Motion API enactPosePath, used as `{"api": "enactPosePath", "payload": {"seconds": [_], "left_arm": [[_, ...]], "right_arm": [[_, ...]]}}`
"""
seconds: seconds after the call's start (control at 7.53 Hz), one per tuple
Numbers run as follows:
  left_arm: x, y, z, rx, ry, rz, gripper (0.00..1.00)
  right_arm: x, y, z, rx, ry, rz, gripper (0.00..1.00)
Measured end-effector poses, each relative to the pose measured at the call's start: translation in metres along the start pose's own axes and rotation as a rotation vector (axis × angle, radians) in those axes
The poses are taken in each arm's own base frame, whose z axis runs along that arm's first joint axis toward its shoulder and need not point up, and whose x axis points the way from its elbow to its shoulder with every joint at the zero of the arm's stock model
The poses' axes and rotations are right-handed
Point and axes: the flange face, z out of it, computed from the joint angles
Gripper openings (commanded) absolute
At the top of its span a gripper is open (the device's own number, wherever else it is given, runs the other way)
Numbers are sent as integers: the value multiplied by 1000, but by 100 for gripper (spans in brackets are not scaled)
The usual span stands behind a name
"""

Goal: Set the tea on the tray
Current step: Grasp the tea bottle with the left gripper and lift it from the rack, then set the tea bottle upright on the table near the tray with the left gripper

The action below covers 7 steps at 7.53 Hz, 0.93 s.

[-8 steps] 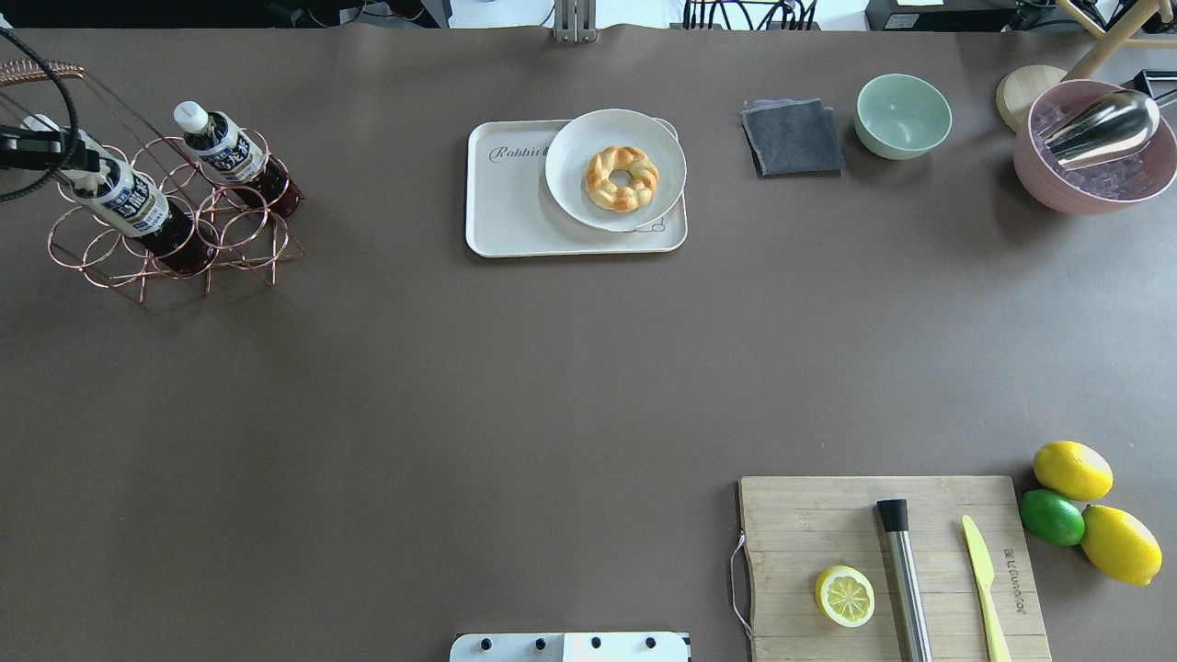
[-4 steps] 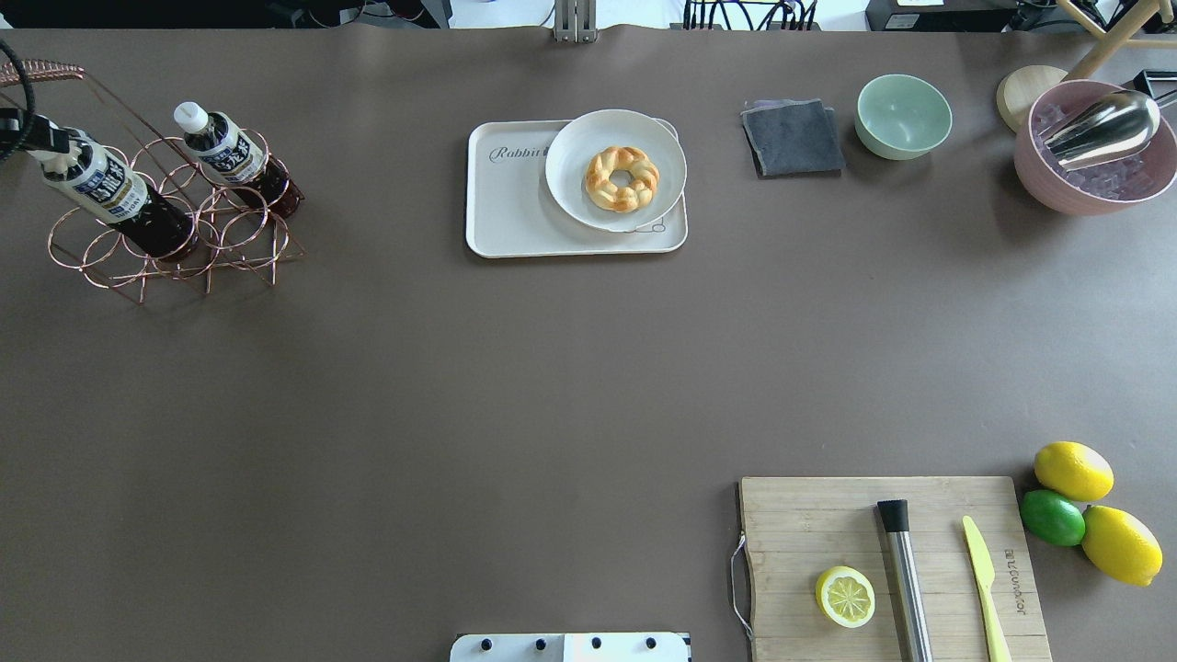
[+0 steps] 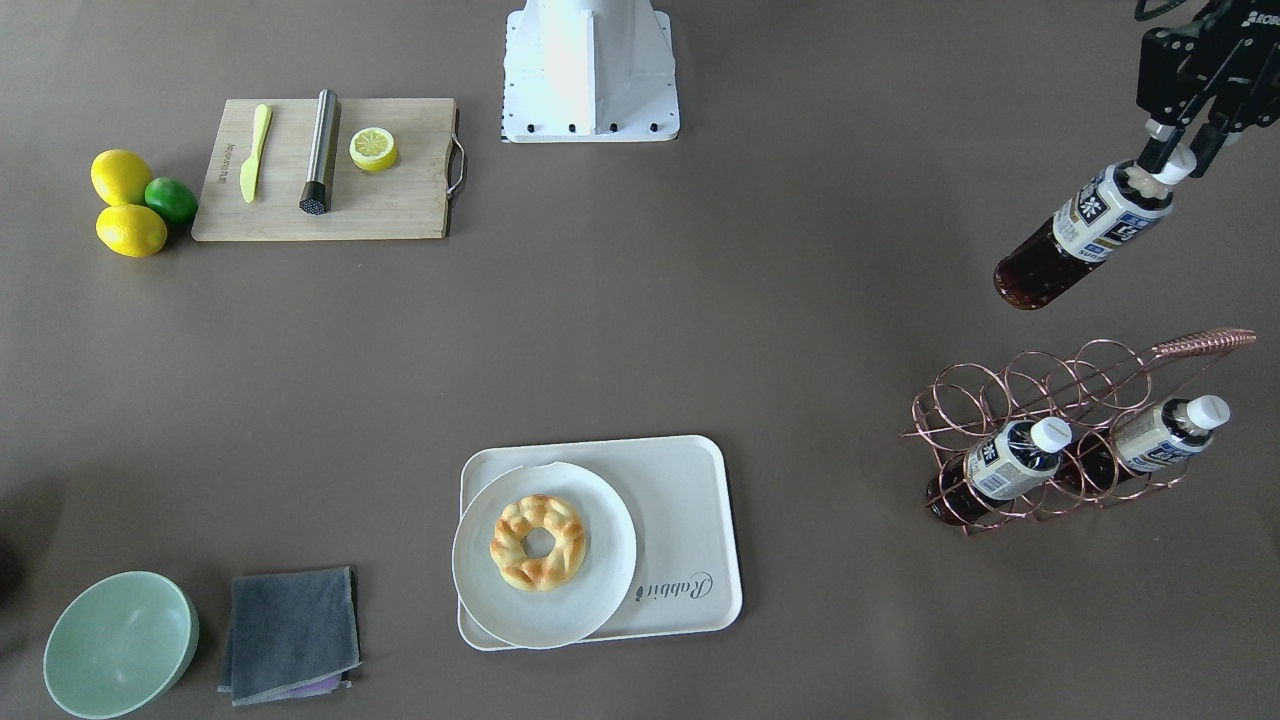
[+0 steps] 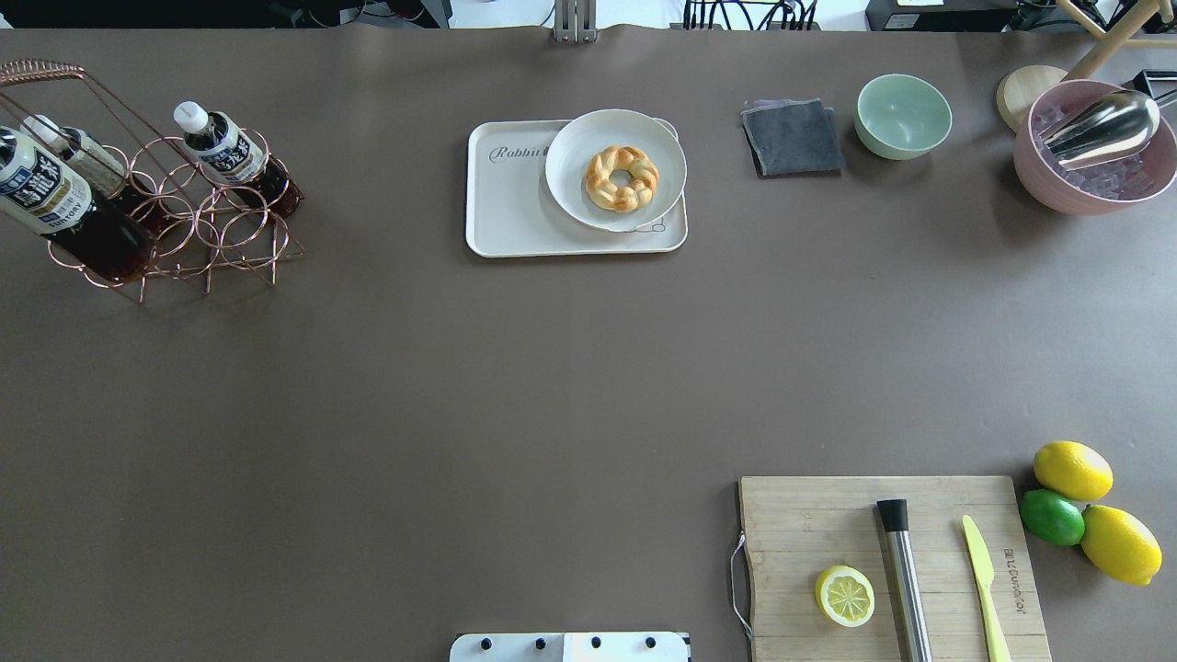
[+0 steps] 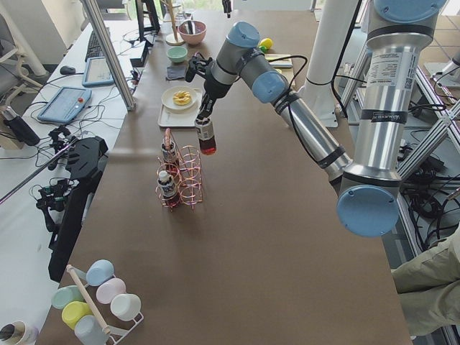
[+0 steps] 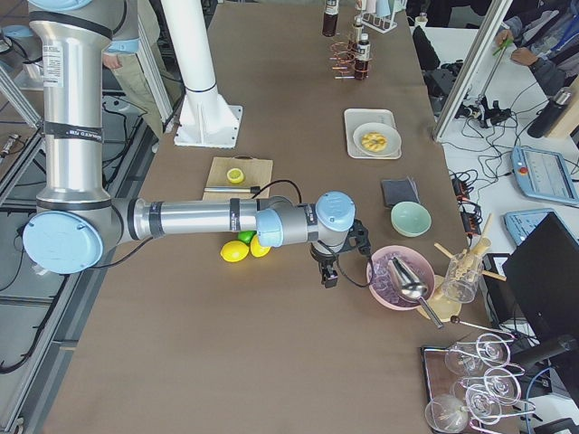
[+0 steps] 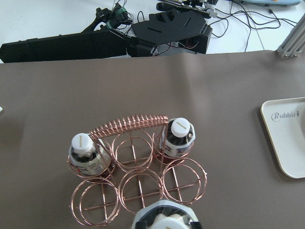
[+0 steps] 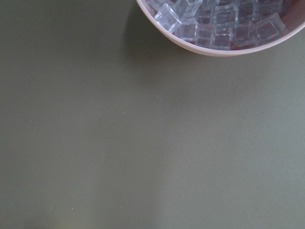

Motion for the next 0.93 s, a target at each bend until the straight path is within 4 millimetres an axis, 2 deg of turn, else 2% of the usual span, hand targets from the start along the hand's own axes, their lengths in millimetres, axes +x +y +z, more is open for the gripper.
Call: {"api": "enactPosePath", "payload": {"seconds": [0.13, 0.27, 0.4, 0.66, 0.8, 0.93], "left_arm": [[36, 0, 5, -26, 33, -18, 0], [89, 1, 16, -52, 47, -33, 0], [152, 7, 31, -66, 31, -37, 0], [280, 38, 75, -68, -10, -33, 0], [330, 51, 95, -73, -16, -32, 0], [367, 64, 111, -81, -5, -41, 0]], "right_arm": [[-1, -1, 0, 2, 0, -2, 100], [-3, -2, -1, 5, 0, -7, 100], [-5, -3, -1, 5, 0, -16, 100], [-10, -5, 4, 7, -1, -36, 100], [-11, -5, 5, 8, -1, -41, 100], [-12, -6, 5, 10, -2, -45, 100]]}}
